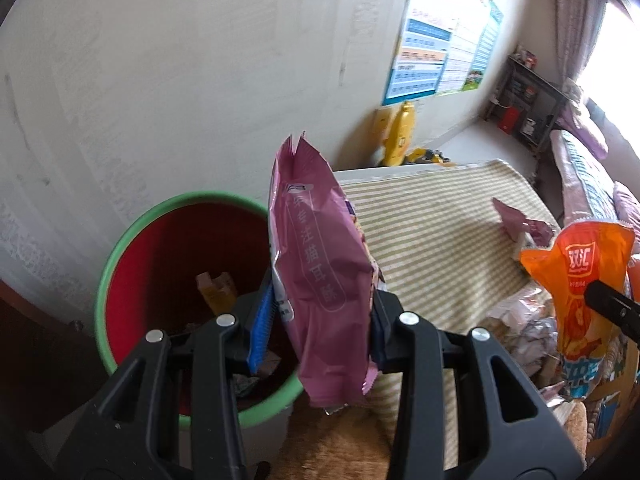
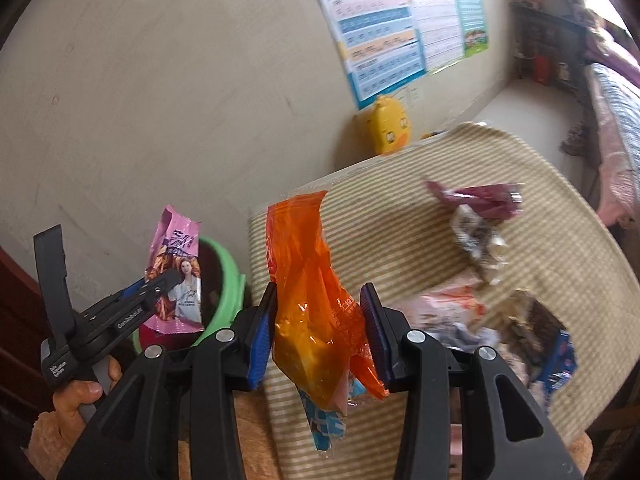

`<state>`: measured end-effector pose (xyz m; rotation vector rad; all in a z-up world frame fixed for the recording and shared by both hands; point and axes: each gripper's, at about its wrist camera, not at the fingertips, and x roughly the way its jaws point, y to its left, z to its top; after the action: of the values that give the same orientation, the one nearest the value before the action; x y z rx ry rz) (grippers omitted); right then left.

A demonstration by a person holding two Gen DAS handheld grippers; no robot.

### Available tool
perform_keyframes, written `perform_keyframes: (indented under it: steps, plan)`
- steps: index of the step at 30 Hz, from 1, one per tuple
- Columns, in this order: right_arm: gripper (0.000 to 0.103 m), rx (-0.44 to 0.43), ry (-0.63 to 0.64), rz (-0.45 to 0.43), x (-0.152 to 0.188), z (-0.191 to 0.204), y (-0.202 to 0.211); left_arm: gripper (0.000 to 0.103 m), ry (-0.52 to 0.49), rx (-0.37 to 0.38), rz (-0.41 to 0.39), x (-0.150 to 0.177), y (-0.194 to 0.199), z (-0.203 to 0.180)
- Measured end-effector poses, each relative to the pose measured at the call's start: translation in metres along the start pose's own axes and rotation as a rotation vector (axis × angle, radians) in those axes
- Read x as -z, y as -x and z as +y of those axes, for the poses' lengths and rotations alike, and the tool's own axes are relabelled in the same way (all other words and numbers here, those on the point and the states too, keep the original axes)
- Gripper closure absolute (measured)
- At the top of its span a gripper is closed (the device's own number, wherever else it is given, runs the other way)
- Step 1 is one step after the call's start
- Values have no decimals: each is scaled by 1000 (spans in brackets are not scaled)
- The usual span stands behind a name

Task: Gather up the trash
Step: 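Carry the pink bag and orange bag over the red bucket, then open both tools to drop the pink and orange bags into the bucket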

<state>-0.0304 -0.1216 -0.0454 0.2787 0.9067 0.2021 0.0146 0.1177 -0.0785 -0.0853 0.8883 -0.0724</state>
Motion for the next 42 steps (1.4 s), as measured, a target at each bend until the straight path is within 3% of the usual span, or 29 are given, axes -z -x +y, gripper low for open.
perform_keyframes:
  steps: [17,37,40,42]
  plan:
    - [63,-214,85,121,-35,95,-92,65,122,-155,69,12,-26,84]
    - [60,-263,148,165,-37,150,-127,65,167,-198,119,28,-36,121]
    - [47,-279,126,152,-42,152,-127,56,187,-216,119,29,-35,125]
    - [46,-289,116,140,-44,152,-124,41,198,-221,112,28,-33,127]
